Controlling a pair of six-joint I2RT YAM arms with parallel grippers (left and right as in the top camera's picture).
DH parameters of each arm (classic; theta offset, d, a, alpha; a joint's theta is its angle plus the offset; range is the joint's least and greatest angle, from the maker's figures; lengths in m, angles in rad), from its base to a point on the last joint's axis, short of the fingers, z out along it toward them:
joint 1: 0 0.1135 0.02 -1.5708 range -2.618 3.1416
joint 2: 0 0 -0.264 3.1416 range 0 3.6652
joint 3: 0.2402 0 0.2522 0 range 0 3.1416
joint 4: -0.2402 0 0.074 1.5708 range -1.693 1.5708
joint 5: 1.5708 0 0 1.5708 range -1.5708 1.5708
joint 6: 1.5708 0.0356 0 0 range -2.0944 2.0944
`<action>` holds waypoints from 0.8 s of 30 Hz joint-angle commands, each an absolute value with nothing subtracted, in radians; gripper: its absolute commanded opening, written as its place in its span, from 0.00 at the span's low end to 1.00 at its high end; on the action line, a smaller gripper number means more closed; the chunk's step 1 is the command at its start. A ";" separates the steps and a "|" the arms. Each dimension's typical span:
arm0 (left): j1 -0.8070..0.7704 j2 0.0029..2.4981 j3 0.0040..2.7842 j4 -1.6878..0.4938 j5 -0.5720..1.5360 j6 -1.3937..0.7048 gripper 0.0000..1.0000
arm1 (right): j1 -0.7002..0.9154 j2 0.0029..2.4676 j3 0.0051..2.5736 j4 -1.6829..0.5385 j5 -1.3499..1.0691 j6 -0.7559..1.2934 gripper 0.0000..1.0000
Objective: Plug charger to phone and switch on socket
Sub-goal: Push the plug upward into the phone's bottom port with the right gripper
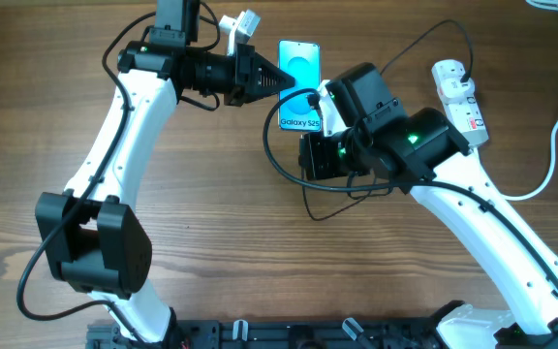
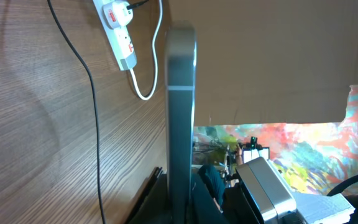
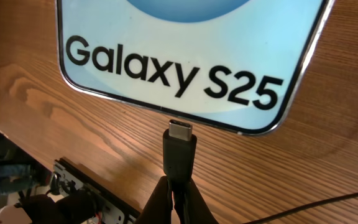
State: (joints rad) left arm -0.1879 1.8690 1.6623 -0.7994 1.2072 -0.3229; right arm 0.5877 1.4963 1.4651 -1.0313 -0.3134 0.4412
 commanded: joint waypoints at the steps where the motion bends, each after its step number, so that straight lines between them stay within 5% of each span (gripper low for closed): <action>1: -0.192 1.868 1.666 -0.794 1.255 -0.290 0.04 | 0.590 1.486 1.488 -1.025 -0.308 0.445 0.04; 24: -0.208 1.868 1.666 -0.823 1.222 -0.238 0.04 | 0.590 1.486 1.488 -1.025 -0.307 0.421 0.04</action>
